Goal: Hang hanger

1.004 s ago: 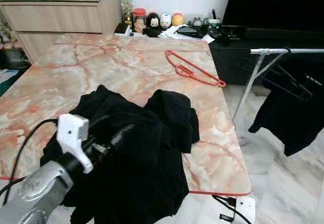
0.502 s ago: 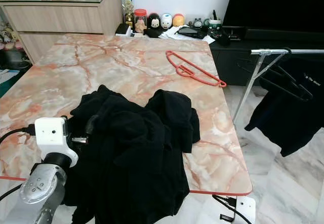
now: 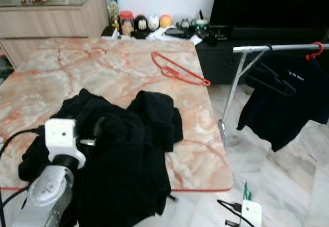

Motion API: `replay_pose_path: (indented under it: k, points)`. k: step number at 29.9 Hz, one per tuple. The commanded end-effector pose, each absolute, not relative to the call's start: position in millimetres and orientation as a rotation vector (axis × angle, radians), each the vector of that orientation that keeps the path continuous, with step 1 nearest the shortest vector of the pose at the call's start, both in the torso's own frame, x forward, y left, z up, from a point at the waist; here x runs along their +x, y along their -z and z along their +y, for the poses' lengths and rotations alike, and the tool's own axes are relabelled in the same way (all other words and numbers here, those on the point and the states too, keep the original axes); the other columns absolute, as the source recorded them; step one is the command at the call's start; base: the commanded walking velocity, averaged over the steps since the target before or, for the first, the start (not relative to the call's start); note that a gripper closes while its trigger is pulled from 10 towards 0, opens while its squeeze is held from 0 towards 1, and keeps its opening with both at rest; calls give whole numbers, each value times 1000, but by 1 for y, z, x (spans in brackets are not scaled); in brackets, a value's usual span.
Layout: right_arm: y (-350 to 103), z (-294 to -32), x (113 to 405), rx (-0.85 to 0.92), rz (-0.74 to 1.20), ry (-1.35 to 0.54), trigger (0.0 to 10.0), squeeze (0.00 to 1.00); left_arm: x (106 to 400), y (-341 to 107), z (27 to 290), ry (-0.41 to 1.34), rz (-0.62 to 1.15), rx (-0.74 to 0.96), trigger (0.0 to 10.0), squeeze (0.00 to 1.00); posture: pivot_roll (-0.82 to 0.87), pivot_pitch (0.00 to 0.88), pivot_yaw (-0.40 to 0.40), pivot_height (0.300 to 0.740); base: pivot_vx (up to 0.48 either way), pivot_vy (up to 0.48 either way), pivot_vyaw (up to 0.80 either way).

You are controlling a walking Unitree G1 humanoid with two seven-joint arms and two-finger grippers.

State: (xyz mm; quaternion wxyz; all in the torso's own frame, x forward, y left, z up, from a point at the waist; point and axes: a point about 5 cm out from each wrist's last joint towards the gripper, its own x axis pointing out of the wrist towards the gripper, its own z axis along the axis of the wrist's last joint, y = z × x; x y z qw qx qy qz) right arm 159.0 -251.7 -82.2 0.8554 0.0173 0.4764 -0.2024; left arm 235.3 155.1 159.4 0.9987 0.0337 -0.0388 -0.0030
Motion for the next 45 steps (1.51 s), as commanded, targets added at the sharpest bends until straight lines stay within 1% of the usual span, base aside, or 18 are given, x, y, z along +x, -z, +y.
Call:
replay_pose_path:
  k: [1,19,45]
  points:
    - [80,-255,162,19,994,424,10000,0,236,-157,155,1,-70,72,10000,0,74,0,-53,740,0,-382,0]
    - [81,-254,159,21,997,428,10000,0,239,-156,149,56,-73,72,10000,0,59,0,-35,740,0,-395,0]
    - [80,-254,162,26,984,440,10000,0,241,-156,144,79,-75,83,10000,0,53,0,-42,740,0,-412,0]
